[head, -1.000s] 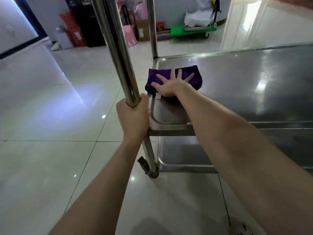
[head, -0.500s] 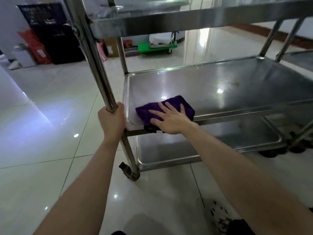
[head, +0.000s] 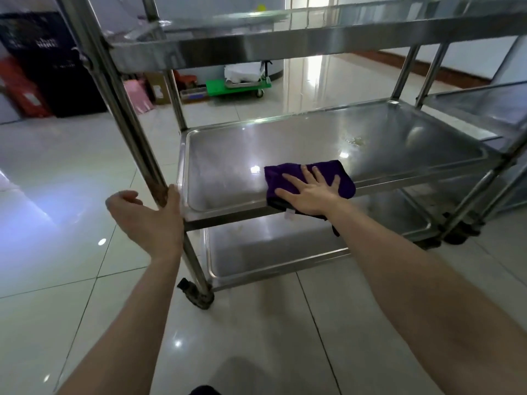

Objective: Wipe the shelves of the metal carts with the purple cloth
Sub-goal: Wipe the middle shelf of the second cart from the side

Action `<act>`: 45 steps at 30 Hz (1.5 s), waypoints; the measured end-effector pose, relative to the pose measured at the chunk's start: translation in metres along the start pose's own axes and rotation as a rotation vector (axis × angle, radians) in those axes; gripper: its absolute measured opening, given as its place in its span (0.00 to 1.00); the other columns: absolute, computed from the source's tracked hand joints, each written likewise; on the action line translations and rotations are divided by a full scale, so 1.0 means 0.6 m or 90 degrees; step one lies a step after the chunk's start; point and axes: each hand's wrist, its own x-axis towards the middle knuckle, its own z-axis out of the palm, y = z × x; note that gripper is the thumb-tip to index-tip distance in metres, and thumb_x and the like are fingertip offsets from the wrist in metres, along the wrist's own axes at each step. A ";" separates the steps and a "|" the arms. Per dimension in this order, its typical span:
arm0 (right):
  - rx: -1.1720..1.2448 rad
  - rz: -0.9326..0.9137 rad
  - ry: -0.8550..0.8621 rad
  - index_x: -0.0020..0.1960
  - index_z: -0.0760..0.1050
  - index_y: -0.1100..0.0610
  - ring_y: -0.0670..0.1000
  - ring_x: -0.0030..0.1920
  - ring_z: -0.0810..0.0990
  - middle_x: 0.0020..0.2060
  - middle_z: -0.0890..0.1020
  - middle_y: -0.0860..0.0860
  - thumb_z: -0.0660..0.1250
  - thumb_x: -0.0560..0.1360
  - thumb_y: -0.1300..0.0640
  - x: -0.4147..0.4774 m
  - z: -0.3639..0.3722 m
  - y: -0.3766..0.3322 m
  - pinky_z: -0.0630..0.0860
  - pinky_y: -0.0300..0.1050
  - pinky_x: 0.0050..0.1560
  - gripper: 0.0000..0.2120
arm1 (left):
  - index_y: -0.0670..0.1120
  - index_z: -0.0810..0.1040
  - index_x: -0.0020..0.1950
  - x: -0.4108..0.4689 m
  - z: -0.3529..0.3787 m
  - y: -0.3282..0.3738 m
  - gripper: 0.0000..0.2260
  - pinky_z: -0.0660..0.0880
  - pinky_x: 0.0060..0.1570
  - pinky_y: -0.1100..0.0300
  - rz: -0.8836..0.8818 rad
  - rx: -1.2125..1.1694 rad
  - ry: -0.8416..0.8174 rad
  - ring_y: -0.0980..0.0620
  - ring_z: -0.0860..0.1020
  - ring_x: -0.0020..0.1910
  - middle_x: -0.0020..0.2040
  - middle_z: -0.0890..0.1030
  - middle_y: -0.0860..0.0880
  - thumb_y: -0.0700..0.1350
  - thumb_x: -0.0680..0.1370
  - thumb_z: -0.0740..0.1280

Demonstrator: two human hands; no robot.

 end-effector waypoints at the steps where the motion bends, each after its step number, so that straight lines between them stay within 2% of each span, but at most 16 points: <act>1: -0.008 -0.002 0.000 0.86 0.45 0.31 0.58 0.87 0.36 0.88 0.41 0.47 0.41 0.74 0.17 0.002 -0.001 0.000 0.33 0.80 0.77 0.43 | 0.51 0.67 0.56 -0.034 -0.002 0.002 0.22 0.77 0.50 0.47 0.069 0.020 0.022 0.47 0.75 0.48 0.51 0.73 0.51 0.58 0.74 0.76; 2: -0.015 -0.002 -0.004 0.86 0.44 0.32 0.58 0.87 0.36 0.88 0.41 0.48 0.41 0.75 0.17 0.003 -0.004 -0.002 0.34 0.80 0.77 0.43 | 0.52 0.68 0.55 -0.066 0.005 0.003 0.17 0.76 0.50 0.47 0.160 0.033 -0.011 0.47 0.75 0.48 0.50 0.73 0.51 0.56 0.77 0.74; 4: -0.033 -0.001 -0.021 0.86 0.42 0.33 0.60 0.87 0.36 0.88 0.40 0.49 0.40 0.76 0.18 0.006 -0.008 -0.006 0.34 0.81 0.77 0.42 | 0.50 0.73 0.56 -0.110 0.045 0.005 0.10 0.74 0.54 0.52 0.340 0.098 -0.162 0.49 0.75 0.52 0.52 0.76 0.50 0.54 0.82 0.69; 6: -0.045 0.008 -0.045 0.86 0.41 0.34 0.61 0.87 0.36 0.88 0.39 0.50 0.39 0.78 0.19 0.012 -0.014 -0.014 0.34 0.81 0.77 0.41 | 0.46 0.78 0.60 -0.124 0.102 0.024 0.11 0.72 0.58 0.52 0.399 0.169 -0.283 0.49 0.75 0.57 0.57 0.79 0.48 0.53 0.85 0.65; 9: -0.073 0.031 -0.073 0.87 0.40 0.36 0.64 0.87 0.38 0.88 0.40 0.53 0.37 0.80 0.21 0.022 -0.032 -0.026 0.37 0.83 0.77 0.40 | 0.43 0.79 0.62 -0.111 0.172 0.059 0.14 0.74 0.62 0.48 0.369 0.268 -0.335 0.45 0.77 0.58 0.59 0.80 0.44 0.51 0.88 0.60; 11: -0.108 0.002 -0.066 0.87 0.45 0.37 0.66 0.86 0.47 0.88 0.47 0.55 0.37 0.80 0.23 0.029 -0.048 -0.023 0.44 0.82 0.76 0.39 | 0.43 0.79 0.61 -0.090 0.196 0.061 0.15 0.76 0.62 0.46 0.365 0.353 -0.355 0.44 0.78 0.57 0.59 0.81 0.43 0.50 0.88 0.57; 13: -0.117 -0.098 0.019 0.87 0.51 0.37 0.64 0.85 0.57 0.87 0.57 0.54 0.39 0.82 0.25 0.037 -0.067 0.002 0.48 0.81 0.76 0.36 | 0.44 0.80 0.61 -0.071 0.200 0.052 0.15 0.78 0.62 0.45 0.389 0.440 -0.376 0.44 0.78 0.57 0.60 0.82 0.44 0.50 0.88 0.56; 16: -0.093 -0.341 0.147 0.86 0.54 0.36 0.52 0.87 0.52 0.87 0.57 0.46 0.47 0.86 0.31 0.056 -0.075 0.053 0.43 0.79 0.80 0.30 | 0.46 0.80 0.65 -0.046 0.205 0.042 0.16 0.77 0.66 0.46 0.385 0.496 -0.410 0.45 0.79 0.60 0.63 0.82 0.45 0.51 0.88 0.57; 18: -0.083 -0.415 0.097 0.86 0.51 0.35 0.49 0.87 0.46 0.88 0.53 0.43 0.48 0.85 0.28 0.069 -0.063 0.064 0.38 0.75 0.81 0.32 | 0.46 0.78 0.72 -0.040 0.213 0.044 0.18 0.73 0.73 0.44 0.357 0.506 -0.431 0.44 0.78 0.68 0.70 0.80 0.45 0.52 0.88 0.57; 20: -0.068 -0.414 0.011 0.86 0.48 0.32 0.47 0.87 0.41 0.88 0.49 0.41 0.45 0.82 0.23 0.087 -0.042 0.060 0.34 0.73 0.81 0.35 | 0.46 0.76 0.76 -0.040 0.224 0.047 0.20 0.68 0.78 0.43 0.333 0.513 -0.442 0.44 0.75 0.73 0.74 0.77 0.44 0.53 0.88 0.56; 22: -0.035 -0.400 -0.026 0.85 0.47 0.30 0.46 0.87 0.39 0.87 0.48 0.39 0.44 0.80 0.20 0.111 -0.029 0.057 0.32 0.73 0.81 0.37 | 0.48 0.75 0.75 -0.046 0.233 0.048 0.21 0.67 0.78 0.44 0.329 0.531 -0.451 0.45 0.74 0.74 0.74 0.77 0.45 0.54 0.88 0.53; 24: -0.028 -0.391 -0.031 0.85 0.46 0.30 0.46 0.86 0.38 0.87 0.46 0.38 0.42 0.77 0.18 0.139 -0.027 0.062 0.30 0.73 0.80 0.39 | 0.51 0.75 0.73 -0.052 0.235 0.045 0.20 0.66 0.78 0.43 0.328 0.569 -0.470 0.45 0.74 0.74 0.73 0.77 0.47 0.56 0.88 0.51; 28: -0.042 -0.329 -0.014 0.85 0.44 0.30 0.49 0.87 0.37 0.87 0.43 0.40 0.41 0.72 0.14 0.211 -0.046 0.087 0.30 0.75 0.78 0.45 | 0.53 0.68 0.81 -0.051 0.235 0.041 0.24 0.60 0.83 0.41 0.298 0.604 -0.495 0.45 0.67 0.81 0.82 0.70 0.48 0.60 0.88 0.52; 31: -0.042 -0.266 -0.002 0.85 0.44 0.31 0.51 0.87 0.38 0.88 0.43 0.41 0.41 0.68 0.10 0.272 -0.061 0.098 0.32 0.78 0.78 0.51 | 0.54 0.64 0.83 -0.052 0.236 0.036 0.25 0.58 0.83 0.41 0.297 0.617 -0.492 0.45 0.64 0.83 0.83 0.67 0.49 0.62 0.88 0.52; 39: -0.036 -0.174 0.008 0.87 0.45 0.36 0.58 0.87 0.38 0.88 0.43 0.47 0.41 0.71 0.14 0.379 -0.076 0.026 0.32 0.83 0.74 0.50 | 0.58 0.64 0.83 -0.060 0.244 0.036 0.27 0.59 0.81 0.43 0.311 0.641 -0.451 0.45 0.65 0.82 0.83 0.68 0.50 0.63 0.86 0.48; 45: -0.058 -0.263 -0.002 0.87 0.44 0.36 0.57 0.87 0.36 0.88 0.42 0.47 0.42 0.76 0.18 0.347 -0.061 -0.025 0.30 0.81 0.76 0.44 | 0.60 0.66 0.82 -0.070 0.237 0.041 0.28 0.62 0.80 0.42 0.296 0.640 -0.426 0.45 0.67 0.81 0.82 0.69 0.51 0.65 0.83 0.48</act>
